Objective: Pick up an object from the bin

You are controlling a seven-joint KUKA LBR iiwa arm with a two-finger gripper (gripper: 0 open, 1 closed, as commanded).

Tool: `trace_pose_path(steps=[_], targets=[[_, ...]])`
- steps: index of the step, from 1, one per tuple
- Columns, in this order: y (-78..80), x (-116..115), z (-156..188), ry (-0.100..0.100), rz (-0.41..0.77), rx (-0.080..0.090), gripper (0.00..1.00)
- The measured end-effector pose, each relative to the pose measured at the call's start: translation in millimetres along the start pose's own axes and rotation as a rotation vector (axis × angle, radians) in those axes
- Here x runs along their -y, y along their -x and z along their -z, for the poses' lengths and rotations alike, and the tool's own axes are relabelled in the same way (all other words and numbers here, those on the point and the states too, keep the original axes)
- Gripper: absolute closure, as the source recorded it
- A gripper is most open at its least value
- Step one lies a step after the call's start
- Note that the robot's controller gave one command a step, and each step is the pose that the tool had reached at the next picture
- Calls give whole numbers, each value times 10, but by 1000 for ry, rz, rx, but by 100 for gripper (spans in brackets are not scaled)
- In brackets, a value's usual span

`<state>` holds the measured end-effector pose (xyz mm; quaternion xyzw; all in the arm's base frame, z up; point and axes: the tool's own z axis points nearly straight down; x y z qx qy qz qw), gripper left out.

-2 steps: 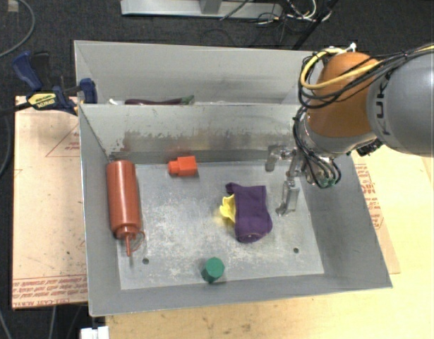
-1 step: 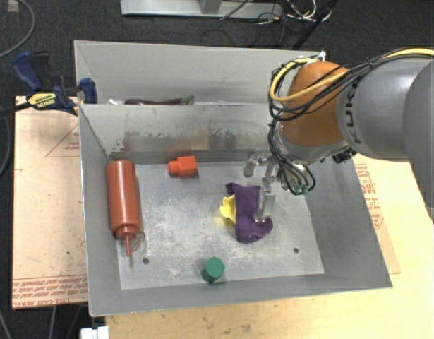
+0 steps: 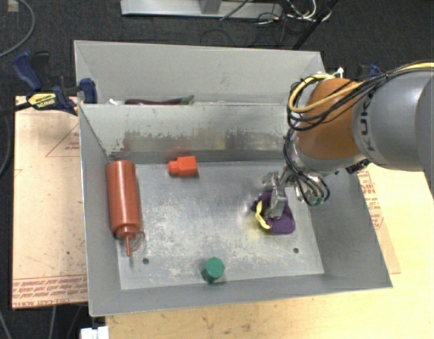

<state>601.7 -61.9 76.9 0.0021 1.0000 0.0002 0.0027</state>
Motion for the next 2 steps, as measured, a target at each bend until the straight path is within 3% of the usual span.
trace_pose_path(steps=[1,2], targets=[[0,-3,0,0,1,0,100],[-19,-5,1838,-1,6,11,100]])
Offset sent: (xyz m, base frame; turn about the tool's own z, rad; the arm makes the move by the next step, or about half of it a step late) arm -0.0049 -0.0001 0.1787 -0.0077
